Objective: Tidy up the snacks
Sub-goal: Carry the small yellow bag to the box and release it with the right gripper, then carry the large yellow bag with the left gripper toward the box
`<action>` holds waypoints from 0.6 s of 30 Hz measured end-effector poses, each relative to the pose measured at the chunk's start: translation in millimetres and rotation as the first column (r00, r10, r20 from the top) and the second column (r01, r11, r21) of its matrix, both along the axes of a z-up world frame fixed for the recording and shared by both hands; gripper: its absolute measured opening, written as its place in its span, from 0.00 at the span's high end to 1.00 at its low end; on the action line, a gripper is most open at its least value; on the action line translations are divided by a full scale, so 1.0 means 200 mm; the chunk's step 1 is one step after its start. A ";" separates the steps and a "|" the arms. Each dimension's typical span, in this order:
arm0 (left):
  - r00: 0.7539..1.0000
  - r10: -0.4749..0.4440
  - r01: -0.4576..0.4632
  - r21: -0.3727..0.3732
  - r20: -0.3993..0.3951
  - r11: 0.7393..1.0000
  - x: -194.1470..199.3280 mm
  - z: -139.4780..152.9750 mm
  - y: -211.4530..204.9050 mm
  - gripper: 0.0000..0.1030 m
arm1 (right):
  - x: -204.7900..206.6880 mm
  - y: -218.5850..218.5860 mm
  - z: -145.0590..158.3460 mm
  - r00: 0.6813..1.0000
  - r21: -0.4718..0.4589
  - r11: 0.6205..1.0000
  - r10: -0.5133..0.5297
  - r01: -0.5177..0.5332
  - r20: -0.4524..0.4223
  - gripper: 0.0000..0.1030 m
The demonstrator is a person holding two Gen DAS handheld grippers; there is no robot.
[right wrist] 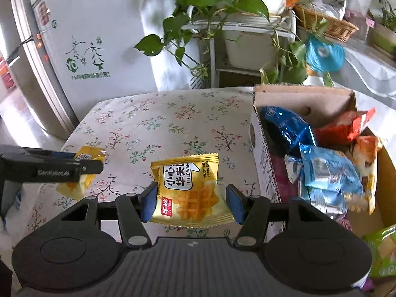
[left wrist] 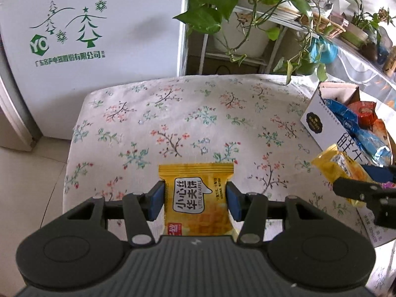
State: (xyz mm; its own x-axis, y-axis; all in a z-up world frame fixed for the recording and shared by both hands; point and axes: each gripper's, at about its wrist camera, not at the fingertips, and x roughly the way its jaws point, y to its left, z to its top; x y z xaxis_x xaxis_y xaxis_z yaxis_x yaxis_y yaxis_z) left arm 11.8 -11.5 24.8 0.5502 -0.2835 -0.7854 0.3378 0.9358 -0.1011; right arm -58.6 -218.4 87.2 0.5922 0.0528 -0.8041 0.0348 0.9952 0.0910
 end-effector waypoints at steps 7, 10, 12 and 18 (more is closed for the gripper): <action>0.999 0.026 -0.025 0.011 -0.021 1.000 -0.07 -0.01 -0.02 0.51 | 0.01 0.04 0.01 0.999 0.008 0.999 0.041 -0.041 0.012 0.37; 0.999 0.032 -0.031 0.013 -0.019 0.999 -0.09 0.00 -0.02 0.51 | 0.01 0.05 0.03 0.998 0.012 0.998 0.054 -0.054 0.029 0.37; 0.999 0.035 -0.035 0.017 -0.015 0.999 -0.11 0.01 -0.03 0.51 | 0.00 0.05 0.05 0.997 0.007 0.998 0.063 -0.063 0.042 0.37; 0.999 0.042 -0.042 0.017 -0.001 0.999 -0.14 0.04 -0.05 0.51 | -0.02 0.04 0.07 0.996 0.015 0.998 0.066 -0.067 0.059 0.37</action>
State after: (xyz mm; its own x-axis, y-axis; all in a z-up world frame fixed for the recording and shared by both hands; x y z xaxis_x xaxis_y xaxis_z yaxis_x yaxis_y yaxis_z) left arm -16.1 -21.5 31.9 0.5605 -0.2465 -0.7906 0.2981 0.9507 -0.0851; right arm -62.1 -211.1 101.9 0.6328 0.1066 -0.7669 -0.0369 0.9935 0.1077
